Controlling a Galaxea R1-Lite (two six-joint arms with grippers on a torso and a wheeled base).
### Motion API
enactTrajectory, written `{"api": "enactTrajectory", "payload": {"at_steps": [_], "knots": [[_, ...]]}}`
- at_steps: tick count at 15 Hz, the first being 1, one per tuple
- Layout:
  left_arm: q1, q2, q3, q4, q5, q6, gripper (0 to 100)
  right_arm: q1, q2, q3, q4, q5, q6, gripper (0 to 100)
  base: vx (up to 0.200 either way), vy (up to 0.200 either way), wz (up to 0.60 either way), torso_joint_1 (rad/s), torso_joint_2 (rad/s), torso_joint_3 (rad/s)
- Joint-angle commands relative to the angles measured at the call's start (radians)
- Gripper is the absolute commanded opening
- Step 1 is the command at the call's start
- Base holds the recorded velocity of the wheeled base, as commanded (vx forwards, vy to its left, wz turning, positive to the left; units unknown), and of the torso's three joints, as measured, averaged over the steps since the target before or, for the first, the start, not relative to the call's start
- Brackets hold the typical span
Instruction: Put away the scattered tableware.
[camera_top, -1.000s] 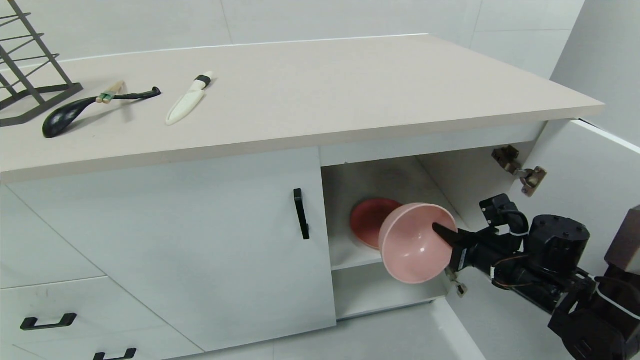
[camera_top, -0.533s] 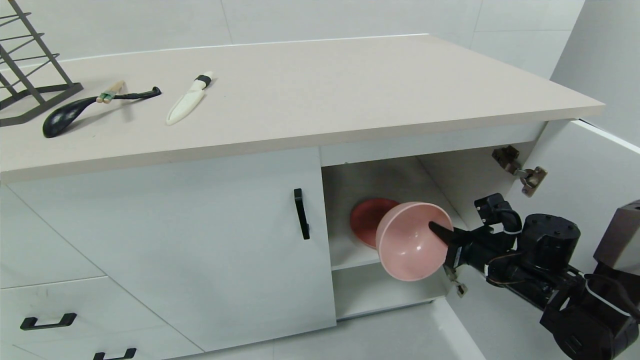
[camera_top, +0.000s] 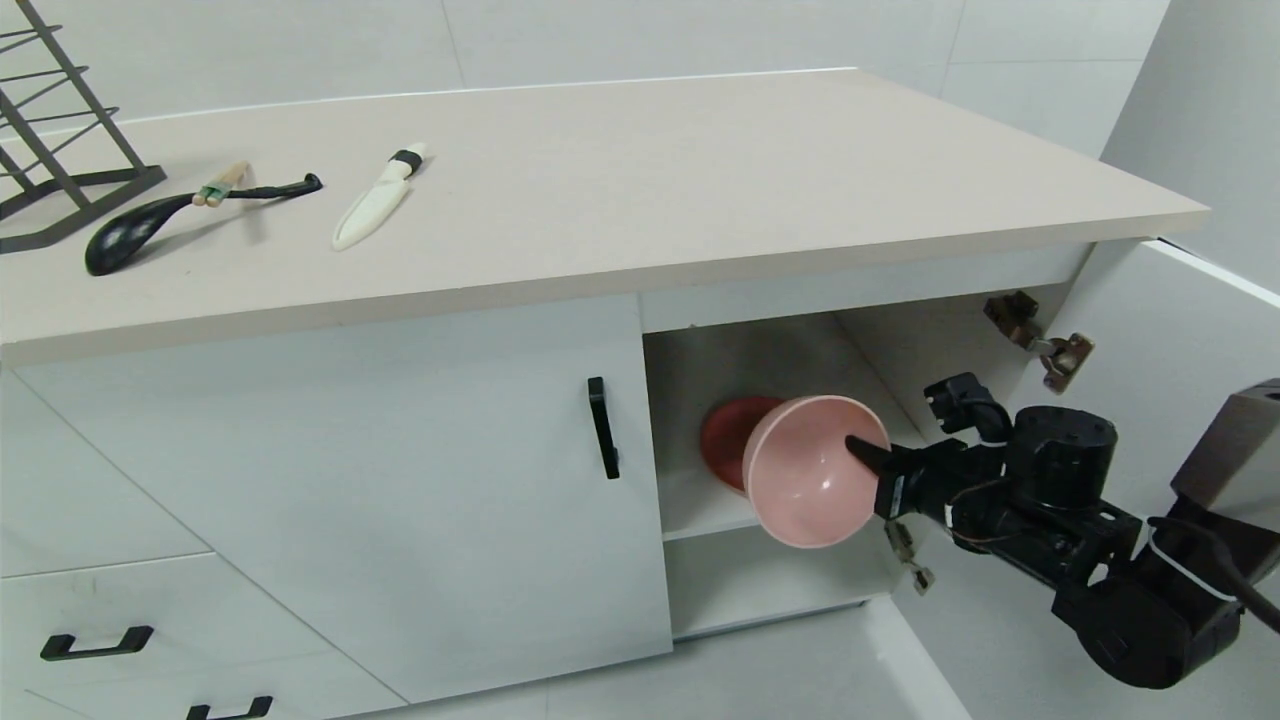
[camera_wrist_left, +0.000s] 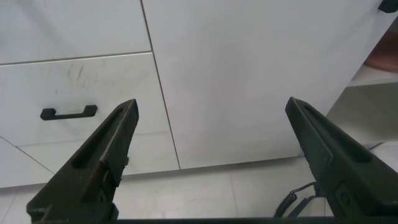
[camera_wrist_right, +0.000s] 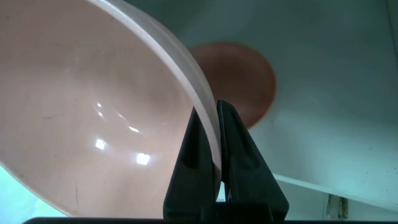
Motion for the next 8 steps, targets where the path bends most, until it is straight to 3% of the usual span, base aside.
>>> {"api": "enactTrajectory", "payload": {"at_steps": [1, 8], "knots": [[0.000, 0.002, 0.000, -0.001, 0.000, -0.002, 100, -0.010, 0.007, -0.111, 0.110, 0.000, 0.000, 0, 0.000, 0.000, 0.00, 0.000, 0.00, 0.000], [0.000, 0.002, 0.000, 0.001, 0.000, 0.000, 100, -0.012, 0.098, -0.325, 0.312, -0.001, -0.002, 0, 0.000, 0.000, 0.00, 0.000, 0.00, 0.000]]}}
